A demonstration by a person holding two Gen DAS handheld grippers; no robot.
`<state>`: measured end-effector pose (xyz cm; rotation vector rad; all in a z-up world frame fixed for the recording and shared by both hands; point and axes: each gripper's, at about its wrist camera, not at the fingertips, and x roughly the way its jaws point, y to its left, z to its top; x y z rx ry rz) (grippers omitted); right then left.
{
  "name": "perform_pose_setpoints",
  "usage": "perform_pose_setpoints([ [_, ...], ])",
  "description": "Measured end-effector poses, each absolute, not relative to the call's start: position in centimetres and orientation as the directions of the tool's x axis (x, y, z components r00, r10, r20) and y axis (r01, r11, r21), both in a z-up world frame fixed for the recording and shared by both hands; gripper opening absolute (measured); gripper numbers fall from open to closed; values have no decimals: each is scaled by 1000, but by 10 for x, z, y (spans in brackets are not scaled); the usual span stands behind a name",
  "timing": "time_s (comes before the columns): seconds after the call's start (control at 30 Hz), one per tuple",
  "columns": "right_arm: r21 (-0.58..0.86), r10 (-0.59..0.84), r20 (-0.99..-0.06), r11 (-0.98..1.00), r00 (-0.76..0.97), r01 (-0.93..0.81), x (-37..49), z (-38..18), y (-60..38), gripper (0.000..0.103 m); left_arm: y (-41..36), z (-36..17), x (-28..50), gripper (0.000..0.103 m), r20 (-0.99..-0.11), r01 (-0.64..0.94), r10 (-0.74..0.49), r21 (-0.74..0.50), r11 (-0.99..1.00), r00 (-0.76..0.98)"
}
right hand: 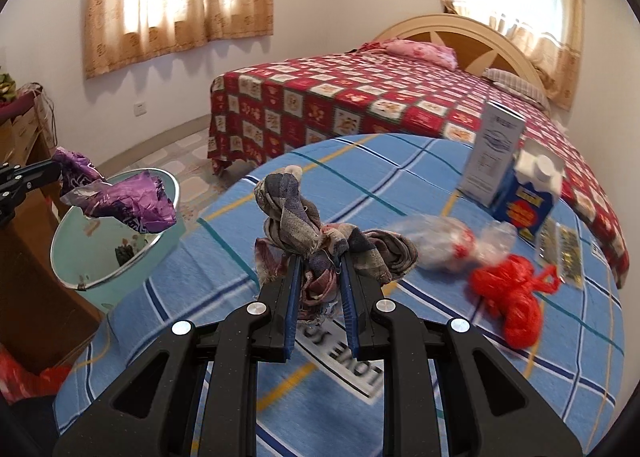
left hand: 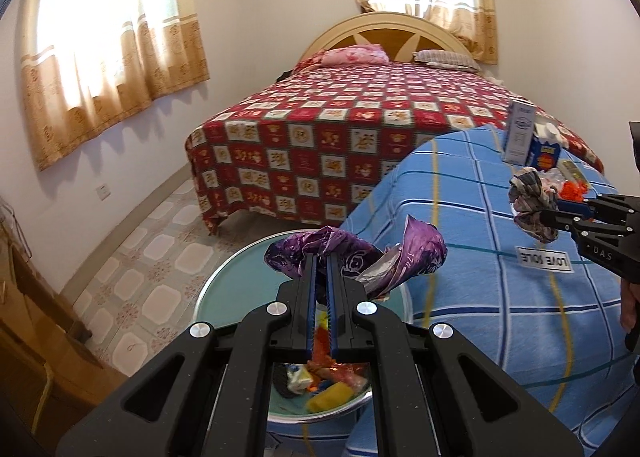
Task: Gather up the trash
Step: 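Carry the purple wrapper over the blue bin with the left gripper while the right holds the cloth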
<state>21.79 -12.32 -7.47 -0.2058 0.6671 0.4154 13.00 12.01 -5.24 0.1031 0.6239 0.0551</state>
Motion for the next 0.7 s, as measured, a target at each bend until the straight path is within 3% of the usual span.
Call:
perform_pose_setpoints([
  [0.7,-103,357,-651,832,670,-544,220,-77,-54,20,175,-64,114,4,-603,-130,174,116,985,778],
])
